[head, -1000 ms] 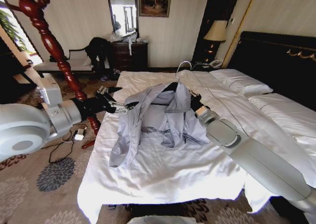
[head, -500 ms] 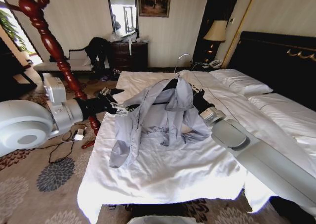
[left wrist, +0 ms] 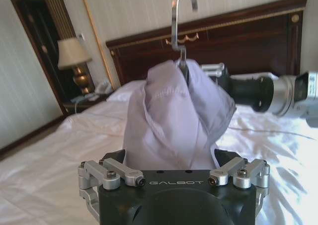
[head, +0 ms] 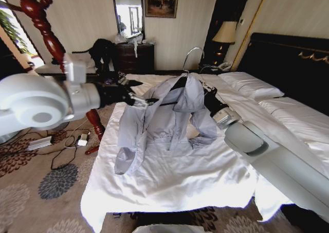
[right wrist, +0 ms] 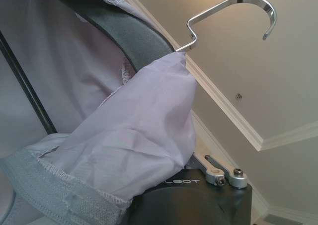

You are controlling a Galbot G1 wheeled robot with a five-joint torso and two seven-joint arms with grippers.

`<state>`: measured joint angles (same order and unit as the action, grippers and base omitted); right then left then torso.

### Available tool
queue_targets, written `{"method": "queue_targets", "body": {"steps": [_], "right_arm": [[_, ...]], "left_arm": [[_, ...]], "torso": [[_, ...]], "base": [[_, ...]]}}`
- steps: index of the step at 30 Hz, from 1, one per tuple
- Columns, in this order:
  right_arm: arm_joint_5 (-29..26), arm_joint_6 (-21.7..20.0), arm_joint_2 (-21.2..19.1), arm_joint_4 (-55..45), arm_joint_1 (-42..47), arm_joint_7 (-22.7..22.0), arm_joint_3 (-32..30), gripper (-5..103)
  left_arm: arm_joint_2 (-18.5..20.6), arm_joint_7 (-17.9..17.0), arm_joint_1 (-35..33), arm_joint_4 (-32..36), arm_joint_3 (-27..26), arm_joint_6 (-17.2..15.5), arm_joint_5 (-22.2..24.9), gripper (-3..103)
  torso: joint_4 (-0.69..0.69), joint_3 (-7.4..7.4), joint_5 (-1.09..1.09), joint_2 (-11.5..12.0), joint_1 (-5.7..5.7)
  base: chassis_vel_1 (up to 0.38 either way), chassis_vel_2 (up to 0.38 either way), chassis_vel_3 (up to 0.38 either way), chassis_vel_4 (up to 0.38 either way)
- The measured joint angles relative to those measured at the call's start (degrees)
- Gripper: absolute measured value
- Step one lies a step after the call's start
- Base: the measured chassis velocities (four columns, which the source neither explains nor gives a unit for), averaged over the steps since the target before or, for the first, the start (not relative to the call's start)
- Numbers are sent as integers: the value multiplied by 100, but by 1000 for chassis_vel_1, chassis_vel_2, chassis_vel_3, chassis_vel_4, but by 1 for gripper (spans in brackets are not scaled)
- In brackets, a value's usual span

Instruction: Pick up the clothes from the bed and hang them on the clothes hanger.

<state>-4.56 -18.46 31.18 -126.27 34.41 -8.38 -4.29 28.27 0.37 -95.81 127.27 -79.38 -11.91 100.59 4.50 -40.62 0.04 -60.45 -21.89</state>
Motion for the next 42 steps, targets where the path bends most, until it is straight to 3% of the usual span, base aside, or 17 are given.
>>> {"method": "queue_targets", "body": {"steps": [5,12,20,21,23,24,26,30,32,34,42], "right_arm": [[5,57,-134,-86,160,-21,-154,23],[122,98,-86,-134,99,-4,-119,24],[238,185,-164,-187,258,16,-152,25],[238,185,-164,-187,258,16,-152,25],[247,201,-160,-186,261,16,-151,25],[257,214,-149,-179,261,16,-145,25],[268,227,-126,-159,261,16,-130,25],[320,274,-41,-100,264,15,-75,25],[336,282,-25,-90,265,15,-63,25],[389,311,11,-94,268,33,-42,25],[326,303,22,-171,210,52,3,25]], "left_arm": [[65,-48,-304,0,-53,-8,-52,100],[414,-298,-1293,-167,-839,13,-87,99],[467,-378,-1675,-238,-1007,84,-232,68],[467,-378,-1675,-238,-1007,84,-232,68],[399,-393,-1678,-227,-994,89,-228,57],[363,-397,-1668,-213,-983,89,-226,57],[289,-401,-1622,-176,-935,89,-208,52],[5,-411,-1422,4,-677,85,-152,29],[-72,-412,-1343,59,-557,96,-170,29],[-225,-396,-1166,175,-286,168,-255,22],[-709,-274,-212,402,649,206,-365,22]], "torso": [[-7,1,-7,-1,2],[-2,0,-1,0,0],[-3,1,-3,0,1],[-3,1,-3,0,1],[-4,0,-4,0,1],[-4,1,-5,0,1],[-4,1,-5,0,1],[-4,1,-4,-1,1],[-5,1,-5,0,1],[-5,1,-5,0,1],[-7,1,-4,-1,2]], "base": [[0,0,0,0],[0,0,0,0],[0,0,0,0],[0,0,0,0],[0,0,0,0],[0,0,0,0],[0,0,0,0],[0,0,0,0],[0,0,0,0],[0,0,0,0],[0,0,0,0]]}}
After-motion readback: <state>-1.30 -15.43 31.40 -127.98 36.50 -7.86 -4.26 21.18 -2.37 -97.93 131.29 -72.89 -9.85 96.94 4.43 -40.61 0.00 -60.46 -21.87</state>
